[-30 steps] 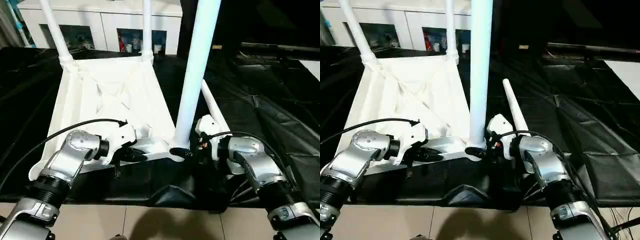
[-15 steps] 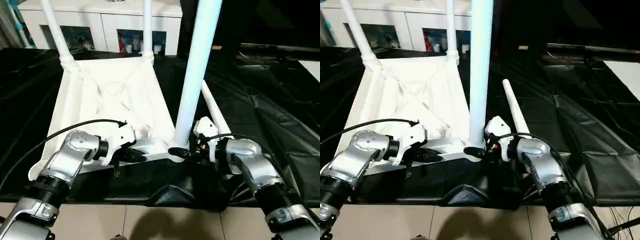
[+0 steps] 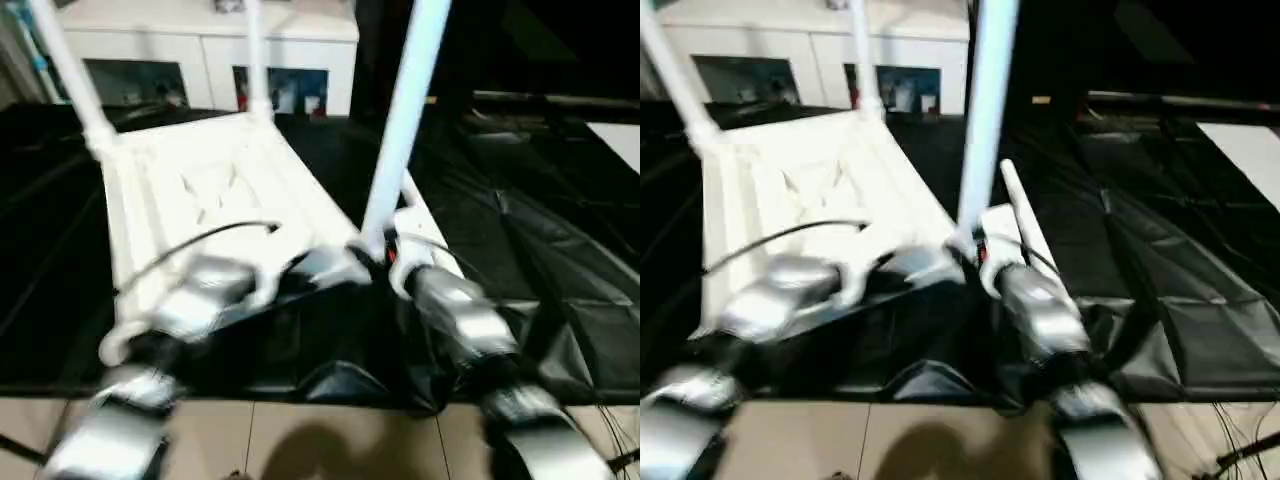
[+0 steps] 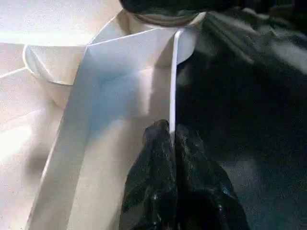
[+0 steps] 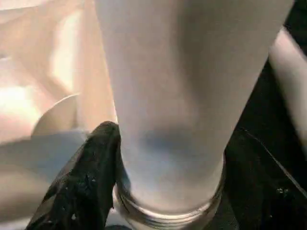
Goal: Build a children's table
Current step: Rotate leg to tighten
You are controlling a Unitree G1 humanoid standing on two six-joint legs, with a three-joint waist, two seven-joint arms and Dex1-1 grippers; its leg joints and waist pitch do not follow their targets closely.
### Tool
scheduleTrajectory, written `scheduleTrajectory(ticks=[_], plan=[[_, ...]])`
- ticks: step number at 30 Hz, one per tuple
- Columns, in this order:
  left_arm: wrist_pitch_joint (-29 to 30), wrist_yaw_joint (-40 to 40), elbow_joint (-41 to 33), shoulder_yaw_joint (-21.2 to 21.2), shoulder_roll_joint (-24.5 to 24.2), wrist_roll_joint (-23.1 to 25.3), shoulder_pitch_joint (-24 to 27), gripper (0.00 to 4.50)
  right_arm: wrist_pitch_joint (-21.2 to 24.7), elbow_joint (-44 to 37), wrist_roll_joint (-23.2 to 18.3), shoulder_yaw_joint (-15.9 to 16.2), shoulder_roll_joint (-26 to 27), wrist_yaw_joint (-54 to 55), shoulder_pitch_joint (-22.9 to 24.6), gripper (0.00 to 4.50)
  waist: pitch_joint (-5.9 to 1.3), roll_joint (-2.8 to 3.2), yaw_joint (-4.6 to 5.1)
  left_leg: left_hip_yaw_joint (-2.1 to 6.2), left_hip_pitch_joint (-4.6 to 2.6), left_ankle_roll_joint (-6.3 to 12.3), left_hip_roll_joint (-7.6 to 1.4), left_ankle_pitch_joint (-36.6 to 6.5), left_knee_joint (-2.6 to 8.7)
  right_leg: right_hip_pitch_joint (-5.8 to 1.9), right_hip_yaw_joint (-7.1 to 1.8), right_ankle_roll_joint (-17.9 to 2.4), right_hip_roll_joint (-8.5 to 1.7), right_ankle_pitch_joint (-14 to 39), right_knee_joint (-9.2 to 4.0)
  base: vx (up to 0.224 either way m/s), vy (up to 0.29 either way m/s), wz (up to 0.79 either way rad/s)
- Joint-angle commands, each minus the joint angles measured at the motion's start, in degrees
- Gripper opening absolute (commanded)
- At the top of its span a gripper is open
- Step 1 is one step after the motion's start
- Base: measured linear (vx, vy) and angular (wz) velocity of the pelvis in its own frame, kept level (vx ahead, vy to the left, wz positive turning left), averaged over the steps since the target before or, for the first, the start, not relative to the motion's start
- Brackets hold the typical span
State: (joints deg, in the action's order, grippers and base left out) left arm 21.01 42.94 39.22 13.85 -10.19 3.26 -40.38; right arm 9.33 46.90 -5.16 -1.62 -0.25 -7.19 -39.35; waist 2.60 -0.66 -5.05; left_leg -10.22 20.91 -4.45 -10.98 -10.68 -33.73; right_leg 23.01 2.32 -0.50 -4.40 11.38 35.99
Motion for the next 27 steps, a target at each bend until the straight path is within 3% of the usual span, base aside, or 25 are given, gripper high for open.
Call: scheduleTrajectory(ticks=[1,2,5,7,8,9,11,13,16,20,23,27], plan=[[0.1,-6.44,1.88,-2.93,1.09,-0.31,-1.25,0.0,1.56,4.28,-0.73,0.59,2.46,1.92,0.47,2.69,-3.25,0.3,0.26,0.4,-0.86,-1.16,-1.51,-11.05,4.11,-2.17,-2.3,-10.64,-3.16,8.36,-4.71,0.0,0.0,0.0],[-0.26,-6.96,3.13,-2.14,1.65,0.63,-2.02,0.0,0.02,6.36,0.03,0.69,4.04,3.08,-1.46,2.69,-3.49,0.37,0.26,0.48,-0.46,-0.79,-1.42,-9.2,4.03,-2.54,-2.21,-11.11,-3.2,5.38,-4.32,0.0,0.0,0.0],[0.06,-6.3,2.52,-1.66,1.41,1.05,-1.75,0.0,-1.42,6.71,1.19,1.61,4.62,2.23,-2.26,2.69,-3.57,0.3,0.1,0.44,-0.26,0.3,-1.42,-7.97,3.92,-2.9,-2.04,-11.69,-3.32,2.22,-4.1,0.0,0.0,0.0],[0.17,-5.63,1.74,-1.59,0.67,1.16,-1.28,0.0,-2.23,5.71,1.85,2.02,4.66,1.62,-2.09,2.69,-3.57,0.23,0.07,0.44,-0.3,0.54,-1.48,-8.32,3.98,-2.97,-2.01,-11.6,-3.37,3.29,-4.21,0.0,0.0,0.0],[-0.05,-5.51,1.72,-1.49,0.39,1.27,-1.2,0.0,-2.67,5.76,1.67,1.68,4.89,1.53,-2.14,3.38,-3.49,0.34,0.13,0.45,-0.34,0.52,-1.52,-8.93,4.04,-2.89,-2.02,-11.51,-3.37,4.29,-4.32,0.0,0.0,0.0],[-1.81,-3.6,0.56,-0.78,-0.86,1.4,-0.3,0.0,-3.23,4.66,0.72,1.04,4.65,0.03,-1.48,3.38,-3.38,0.7,0.1,0.48,-0.37,0.37,-1.52,-9.42,4.08,-2.8,-2.04,-11.47,-3.39,4.86,-4.41,0.0,0.0,0.0],[-1.84,-1.02,-1.48,-0.17,-2.15,1.0,1.09,0.0,-3.62,2.91,0.22,1.12,3.7,-2.08,-0.53,3.38,-3.03,0.52,0.25,0.53,-0.13,0.66,-1.53,-11.28,4.31,-2.83,-2.09,-11.07,-3.4,6.77,-4.67,0.0,0.0,0.0],[-2.14,0.98,-3.02,0.14,-3.05,0.51,2.2,0.0,-4.11,1.81,0.49,1.99,2.84,-4.04,0.04,3.79,-3.1,0.7,0.52,0.82,0.04,0.38,-1.67,-11.29,4.54,-3.03,-1.98,-10.8,-3.56,8.17,-4.68,0.0,0.0,0.0],[-3.17,3.35,-4.93,0.32,-4.5,-0.07,3.73,0.0,-3.66,-0.34,-0.09,2.99,1.75,-8.31,1.1,3.81,-3.17,0.81,1.11,0.71,-0.07,0.57,-1.71,-10.4,4.33,-2.92,-2.05,-11.77,-3.38,6.21,-4.53,0.0,0.0,0.0],[-8.51,13.96,-10.37,0.53,-10.0,-3.21,8.52,0.0,-2.72,-10.35,0.27,8.55,-5.53,-22.91,6.93,3.81,-3.44,0.59,1.11,0.79,0.19,2.34,-1.8,-7.71,4.11,-3.61,-1.89,-12.07,-3.39,2.25,-4.14,0.0,0.0,0.0],[-9.56,17.59,-12.26,0.63,-11.81,-4.67,9.74,0.0,-3.33,-12.4,0.55,9.45,-7.73,-26.43,8.22,3.81,-3.36,0.72,1.25,0.48,-0.11,3.22,-1.83,-7.44,4.02,-3.14,-1.98,-13.84,-3.25,0.58,-4.06,0.0,0.0,0.0],[-10.63,24.86,-15.41,1.69,-16.5,-6.02,11.67,0.0,-5.74,-14.88,0.54,10.11,-12.36,-34.1,9.89,3.81,-3.37,1.17,1.08,0.48,-0.45,2.79,-2.13,-8.64,4.1,-2.9,-1.98,-14.35,-3.35,1.96,-4.05,0.0,0.0,0.0]])
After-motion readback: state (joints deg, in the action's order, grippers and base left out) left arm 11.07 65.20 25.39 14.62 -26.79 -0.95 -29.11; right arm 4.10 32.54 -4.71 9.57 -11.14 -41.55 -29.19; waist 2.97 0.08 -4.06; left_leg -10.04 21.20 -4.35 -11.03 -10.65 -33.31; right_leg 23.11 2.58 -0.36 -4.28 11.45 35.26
